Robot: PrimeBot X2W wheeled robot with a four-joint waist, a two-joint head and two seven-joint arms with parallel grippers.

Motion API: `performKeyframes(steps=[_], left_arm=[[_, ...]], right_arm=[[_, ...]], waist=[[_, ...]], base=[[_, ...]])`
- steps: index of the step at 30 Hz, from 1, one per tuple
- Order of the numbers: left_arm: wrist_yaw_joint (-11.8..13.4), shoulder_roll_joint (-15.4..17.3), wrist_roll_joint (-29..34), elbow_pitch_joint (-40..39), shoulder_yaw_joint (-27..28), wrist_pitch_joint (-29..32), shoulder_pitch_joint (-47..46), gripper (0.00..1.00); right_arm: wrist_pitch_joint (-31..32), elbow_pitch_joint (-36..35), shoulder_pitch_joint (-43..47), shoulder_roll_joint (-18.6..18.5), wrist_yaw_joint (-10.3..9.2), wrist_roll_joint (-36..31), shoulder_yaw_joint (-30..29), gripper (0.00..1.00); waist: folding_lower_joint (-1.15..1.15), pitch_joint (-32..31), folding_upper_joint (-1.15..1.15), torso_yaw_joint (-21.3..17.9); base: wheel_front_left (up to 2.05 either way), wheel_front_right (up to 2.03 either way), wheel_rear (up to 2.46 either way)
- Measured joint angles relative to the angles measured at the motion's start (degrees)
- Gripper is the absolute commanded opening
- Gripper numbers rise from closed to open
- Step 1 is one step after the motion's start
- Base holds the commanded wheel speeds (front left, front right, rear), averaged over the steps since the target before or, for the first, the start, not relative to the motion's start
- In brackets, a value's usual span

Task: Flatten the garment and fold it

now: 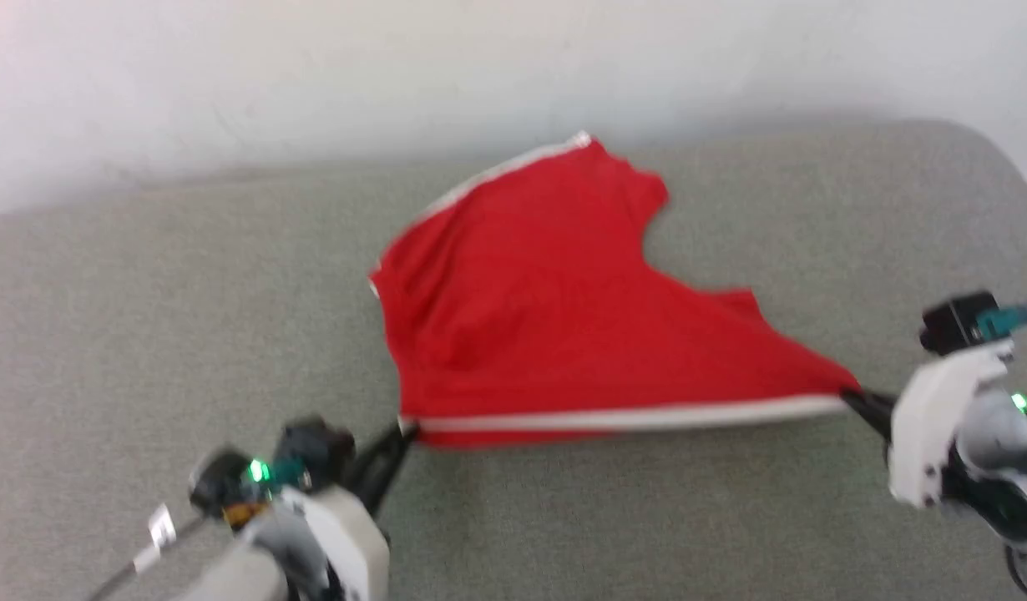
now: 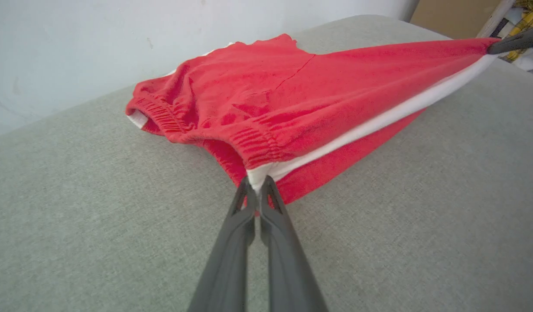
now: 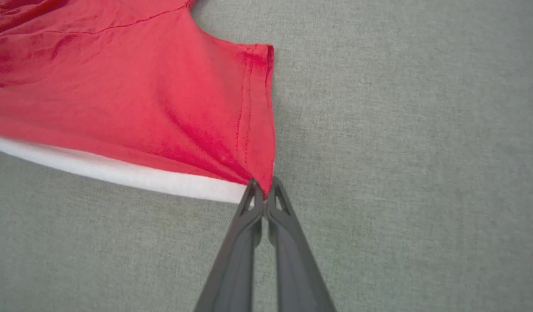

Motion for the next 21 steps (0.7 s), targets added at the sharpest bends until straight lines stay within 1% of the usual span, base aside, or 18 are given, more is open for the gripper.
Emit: performKeyframes(steps=[3,8,12,15,17,21], left_arm=[[1.87,-0.01,-1.86,-4.09,-0.15,0.46,5.35,0.0],[4.74,0.3,-3.68,-9.81,-1.04,0.6,12.92,0.0],[5.15,0.64,-4.2,-11.98,-2.63,0.99,17.33,0.0],[5.14,0.83,-4.25,-12.27,-4.05,1.15,19.03,0.0],[5.14,0.81,-4.04,-12.2,-4.59,1.13,19.15,0.0],[5.09,0.24,-3.31,-12.16,-4.66,0.77,18.03,0.0]], right_arm=[[2.6,-3.66,4.77,-1.37,0.0,-0.62,-2.66,0.0],[7.34,-9.54,12.59,-1.8,0.0,-0.93,-8.93,0.0],[12.88,-14.29,20.09,-1.91,0.0,-1.51,-13.35,0.0],[16.89,-17.96,24.86,-1.15,0.0,-1.69,-16.79,0.0],[17.96,-20.56,26.77,-0.29,0.0,-2.41,-18.8,0.0],[17.93,-24.97,26.96,1.92,-0.01,-4.1,-22.04,0.0]], waist=[[0.0,-2.04,0.0,0.19],[0.01,-4.16,0.0,0.43],[0.02,-4.46,0.0,1.13],[0.01,-4.31,0.0,1.56],[0.01,-3.93,0.0,1.77],[0.02,-2.8,0.0,2.33]], base=[[0.0,0.0,0.0],[0.0,0.0,0.0],[0.0,0.0,0.0],[0.0,0.0,0.0],[0.0,0.0,0.0],[0.0,0.0,0.0]])
